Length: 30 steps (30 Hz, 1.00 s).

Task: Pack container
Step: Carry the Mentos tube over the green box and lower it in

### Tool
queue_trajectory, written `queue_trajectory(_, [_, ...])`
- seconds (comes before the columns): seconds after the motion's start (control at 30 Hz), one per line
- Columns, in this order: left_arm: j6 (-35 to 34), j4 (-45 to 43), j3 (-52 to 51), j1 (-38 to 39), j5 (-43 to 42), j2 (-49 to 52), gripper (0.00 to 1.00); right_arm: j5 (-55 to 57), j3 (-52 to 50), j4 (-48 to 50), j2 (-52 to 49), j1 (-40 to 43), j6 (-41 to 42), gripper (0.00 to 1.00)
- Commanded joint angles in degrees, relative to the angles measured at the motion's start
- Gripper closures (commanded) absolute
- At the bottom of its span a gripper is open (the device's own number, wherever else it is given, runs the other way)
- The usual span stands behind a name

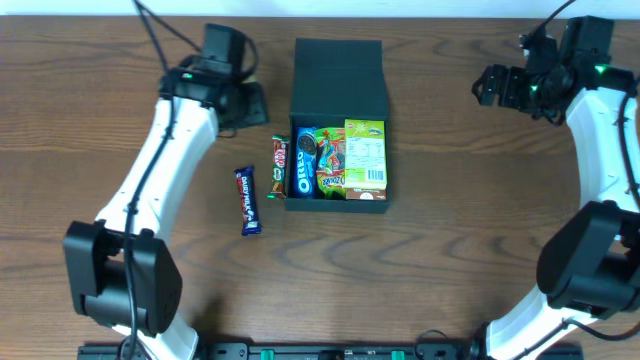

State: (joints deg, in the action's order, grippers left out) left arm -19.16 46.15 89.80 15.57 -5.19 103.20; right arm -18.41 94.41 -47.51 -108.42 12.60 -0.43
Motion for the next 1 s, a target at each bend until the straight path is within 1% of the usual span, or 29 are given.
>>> queue_trajectory(0.0, [-2.32,-0.04,1.01,4.04,-2.34,0.44,0.73,0.02,-0.07,0.0,-0.46,0.15,0.59,0.01])
queue_trajectory(0.17, [-4.83,-0.72,1.01,10.34,-1.73,1.62,0.73,0.0,-0.07,0.15,-0.46,0.42,0.59,0.01])
queue_trajectory(0.27, [-7.08,-0.92,1.01,13.75,-1.99,4.33,0.73,-0.02,-0.07,0.11,-0.46,1.03,0.59,0.01])
queue_trajectory(0.4, [-8.37,-0.98,1.01,16.0,-2.67,6.91,0.72,0.0,-0.07,0.15,-0.46,1.9,0.57,0.01])
queue_trajectory(0.5, [-8.79,-0.98,1.01,17.27,-4.98,8.15,0.71,0.0,-0.07,0.17,-0.46,2.56,0.55,0.01])
queue_trajectory(0.57, [-9.2,-0.96,1.01,17.88,-5.01,8.81,0.69,0.0,-0.07,0.17,-0.46,2.91,0.55,0.01])
queue_trajectory(0.6, [-9.2,-0.96,1.01,18.14,-5.03,9.18,0.67,0.0,-0.07,0.17,-0.46,3.13,0.52,0.01])
queue_trajectory(0.63, [-9.18,-1.01,1.01,18.36,-5.09,9.44,0.6,0.0,-0.07,0.17,-0.46,3.32,0.5,0.01])
queue_trajectory(0.67, [-9.16,-1.03,1.01,18.47,-5.2,9.55,0.44,-0.02,-0.07,0.17,-0.46,3.48,0.17,0.01])
queue_trajectory(0.7, [-9.11,-1.05,1.01,18.51,-5.4,9.55,0.35,-0.02,-0.07,0.17,-0.46,3.58,-0.2,0.01])
queue_trajectory(0.77, [-9.11,-1.2,1.05,18.53,-6.16,9.55,0.25,0.0,-0.07,0.2,-0.46,3.61,-0.52,0.01])
queue_trajectory(0.87, [-9.11,-1.18,1.25,18.51,-7.13,9.51,0.2,-0.02,-0.07,0.52,-0.46,3.61,-0.52,0.01])
queue_trajectory(0.97, [-7.32,-0.7,2.95,18.49,-7.32,9.51,0.2,-0.02,-0.07,0.63,-0.46,3.61,-0.52,0.01])
